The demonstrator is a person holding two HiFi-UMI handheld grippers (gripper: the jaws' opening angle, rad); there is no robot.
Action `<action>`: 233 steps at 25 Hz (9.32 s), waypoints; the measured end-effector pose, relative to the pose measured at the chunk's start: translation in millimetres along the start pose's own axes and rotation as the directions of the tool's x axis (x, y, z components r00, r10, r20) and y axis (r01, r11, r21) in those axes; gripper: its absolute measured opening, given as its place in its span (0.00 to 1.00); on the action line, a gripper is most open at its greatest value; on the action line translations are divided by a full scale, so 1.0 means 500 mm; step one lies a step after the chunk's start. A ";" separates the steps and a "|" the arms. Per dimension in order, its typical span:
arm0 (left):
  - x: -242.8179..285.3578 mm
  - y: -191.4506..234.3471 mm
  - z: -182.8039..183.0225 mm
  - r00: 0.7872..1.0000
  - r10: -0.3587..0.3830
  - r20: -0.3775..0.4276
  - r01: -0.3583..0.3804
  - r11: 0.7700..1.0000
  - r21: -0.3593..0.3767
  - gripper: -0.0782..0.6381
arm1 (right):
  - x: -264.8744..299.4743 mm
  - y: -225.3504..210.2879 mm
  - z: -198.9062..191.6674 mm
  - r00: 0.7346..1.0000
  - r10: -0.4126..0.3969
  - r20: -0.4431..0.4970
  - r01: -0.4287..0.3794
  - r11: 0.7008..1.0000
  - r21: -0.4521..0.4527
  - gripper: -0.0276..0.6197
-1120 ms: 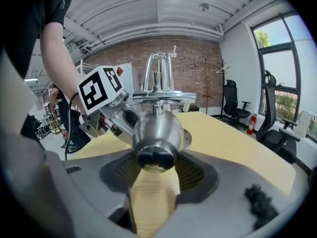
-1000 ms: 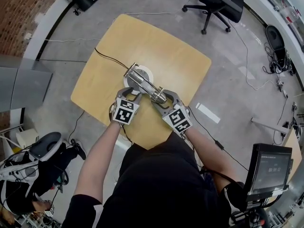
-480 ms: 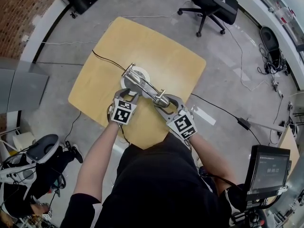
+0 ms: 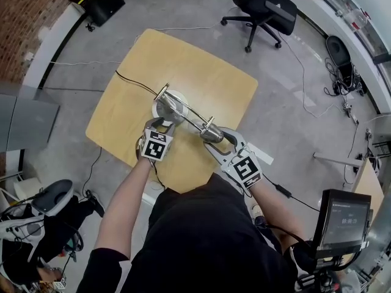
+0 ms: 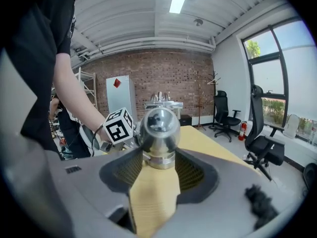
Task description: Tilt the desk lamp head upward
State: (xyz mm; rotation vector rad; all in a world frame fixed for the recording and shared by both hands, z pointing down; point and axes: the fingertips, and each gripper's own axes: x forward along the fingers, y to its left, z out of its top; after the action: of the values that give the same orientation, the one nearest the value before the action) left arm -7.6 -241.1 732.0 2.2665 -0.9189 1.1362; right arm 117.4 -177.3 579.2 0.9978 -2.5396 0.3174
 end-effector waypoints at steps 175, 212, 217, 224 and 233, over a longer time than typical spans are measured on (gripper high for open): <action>-0.035 0.017 0.008 0.981 0.019 0.192 -0.015 1.000 -0.023 0.36 | 0.130 0.022 0.660 0.993 -0.007 0.117 0.011 0.999 -0.033 0.36; -0.035 0.022 0.007 0.986 0.031 0.163 -0.027 0.999 -0.025 0.39 | -0.037 -0.047 0.525 0.949 -0.071 0.307 -0.017 0.961 0.275 0.36; -0.090 0.020 0.011 0.966 0.054 0.252 -0.040 0.997 -0.060 0.28 | -0.065 -0.051 0.433 0.962 -0.141 0.235 0.074 0.958 0.276 0.36; -0.226 -0.057 -0.004 0.947 0.049 0.319 -0.034 0.998 -0.053 0.21 | -0.103 -0.059 0.344 0.965 -0.146 0.220 0.059 0.931 0.360 0.29; -0.412 -0.119 0.061 0.899 0.112 0.422 -0.019 0.976 -0.218 0.14 | -0.106 -0.017 0.313 0.965 -0.012 0.263 -0.072 0.948 0.309 0.05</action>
State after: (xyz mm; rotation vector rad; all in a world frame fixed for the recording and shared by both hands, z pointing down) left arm -39.3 -145.1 540.6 2.3635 -1.2264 0.5250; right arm 115.8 -205.3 416.3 1.1861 -2.8029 0.6606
